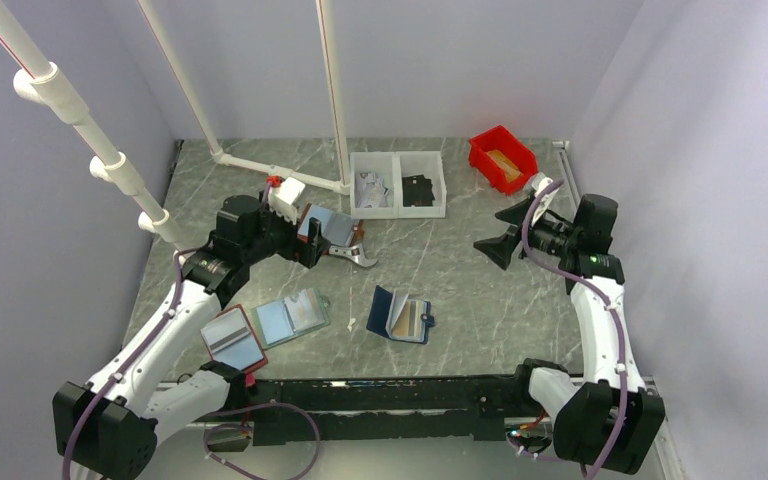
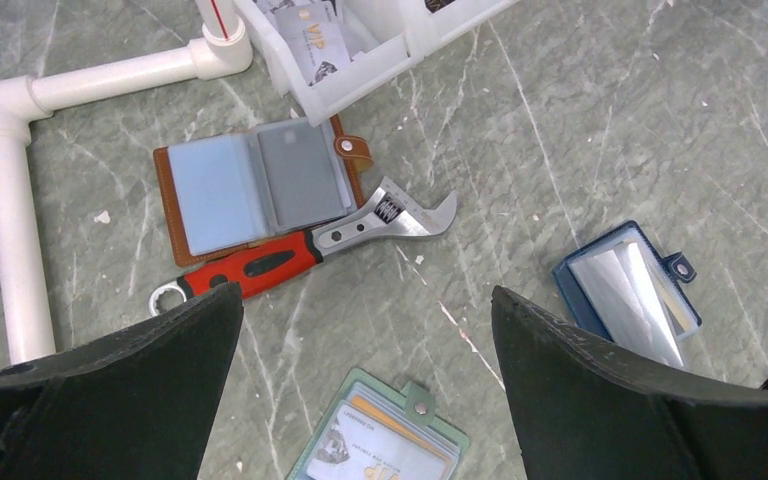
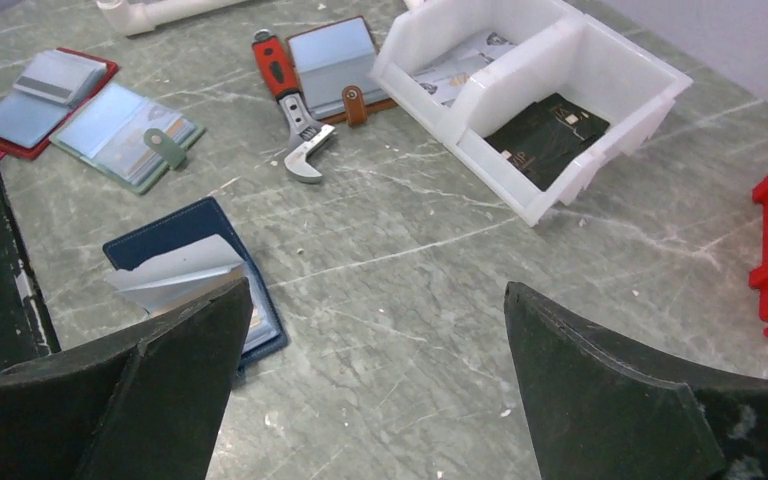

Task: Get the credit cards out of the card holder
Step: Remove the credit card from the card holder.

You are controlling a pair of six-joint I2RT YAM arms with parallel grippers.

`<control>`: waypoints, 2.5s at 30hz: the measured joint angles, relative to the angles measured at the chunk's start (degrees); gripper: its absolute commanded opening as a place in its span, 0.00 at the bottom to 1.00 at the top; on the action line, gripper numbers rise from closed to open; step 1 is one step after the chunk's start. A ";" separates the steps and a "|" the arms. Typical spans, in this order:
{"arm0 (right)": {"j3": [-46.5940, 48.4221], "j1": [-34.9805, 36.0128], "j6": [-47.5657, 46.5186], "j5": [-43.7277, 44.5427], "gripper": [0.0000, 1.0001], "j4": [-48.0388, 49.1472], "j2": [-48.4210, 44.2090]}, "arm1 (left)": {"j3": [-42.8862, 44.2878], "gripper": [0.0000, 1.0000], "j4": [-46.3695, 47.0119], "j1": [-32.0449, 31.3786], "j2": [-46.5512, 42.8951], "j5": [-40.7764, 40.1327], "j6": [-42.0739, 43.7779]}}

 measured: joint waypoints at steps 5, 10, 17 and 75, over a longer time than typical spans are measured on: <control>-5.70 -0.31 1.60 -3.08 0.99 5.62 -2.01 | -0.02 0.99 0.52 0.00 0.00 0.87 0.00; -9.75 -0.33 2.01 -6.19 0.99 8.28 -2.12 | -0.15 0.99 0.70 0.00 0.48 1.95 0.00; -10.47 -0.20 1.09 -8.48 0.99 9.07 -2.08 | -0.15 1.00 0.63 0.00 2.73 3.72 -0.02; -8.44 18.16 -13.09 1.53 0.99 -1.99 1.57 | 24.92 0.65 -28.63 -52.63 47.34 -49.88 -55.10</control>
